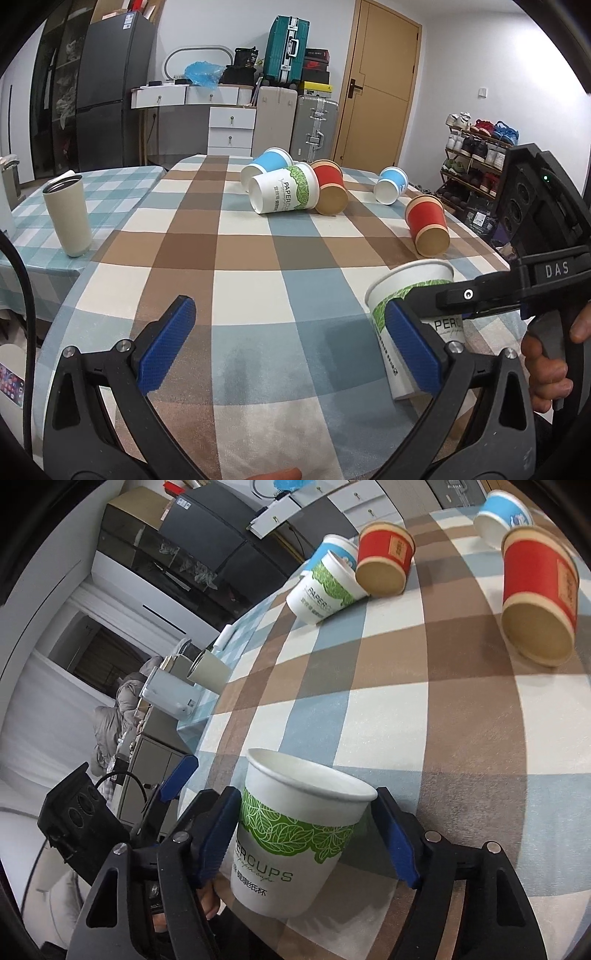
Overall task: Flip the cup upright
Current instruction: 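Grasp the white cup with the right gripper while the left gripper releases it, then lower the upright white cup onto the table and open the right gripper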
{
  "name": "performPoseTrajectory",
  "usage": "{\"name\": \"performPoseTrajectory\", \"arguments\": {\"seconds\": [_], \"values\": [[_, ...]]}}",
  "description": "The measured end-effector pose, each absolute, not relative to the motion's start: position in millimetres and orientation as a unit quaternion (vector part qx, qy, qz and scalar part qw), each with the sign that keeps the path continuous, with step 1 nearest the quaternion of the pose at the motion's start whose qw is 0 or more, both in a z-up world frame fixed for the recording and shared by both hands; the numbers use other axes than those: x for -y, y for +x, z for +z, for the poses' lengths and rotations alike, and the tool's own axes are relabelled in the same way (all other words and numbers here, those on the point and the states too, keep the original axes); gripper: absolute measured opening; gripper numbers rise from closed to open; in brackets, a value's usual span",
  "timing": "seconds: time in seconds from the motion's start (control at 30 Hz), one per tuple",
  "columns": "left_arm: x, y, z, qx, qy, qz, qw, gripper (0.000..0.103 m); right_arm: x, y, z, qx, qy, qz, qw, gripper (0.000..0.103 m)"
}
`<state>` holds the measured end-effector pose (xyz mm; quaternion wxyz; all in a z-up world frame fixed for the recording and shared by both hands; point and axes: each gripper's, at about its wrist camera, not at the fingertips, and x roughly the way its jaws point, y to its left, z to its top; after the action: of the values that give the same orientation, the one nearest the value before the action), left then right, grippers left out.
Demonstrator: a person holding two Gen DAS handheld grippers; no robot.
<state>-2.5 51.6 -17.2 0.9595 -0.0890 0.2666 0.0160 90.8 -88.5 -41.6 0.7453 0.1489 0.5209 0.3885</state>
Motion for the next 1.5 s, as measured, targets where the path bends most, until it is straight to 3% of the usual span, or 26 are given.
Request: {"name": "performPoseTrajectory", "arguments": {"seconds": [0.4, 0.43, 1.5], "values": [[-40, 0, -19, -0.266, -0.077, 0.0, 0.961, 0.102, 89, 66, 0, -0.339, -0.008, 0.313, 0.887, 0.074], [-39, 0, -19, -0.266, -0.075, 0.0, 0.961, 0.102, 87, 66, 0, -0.33, -0.018, 0.307, 0.892, 0.067], [-39, -1, -19, -0.264, -0.076, 0.001, 0.961, 0.102, 90, 36, -7, -0.318, -0.072, 0.335, 0.884, 0.066]]}}
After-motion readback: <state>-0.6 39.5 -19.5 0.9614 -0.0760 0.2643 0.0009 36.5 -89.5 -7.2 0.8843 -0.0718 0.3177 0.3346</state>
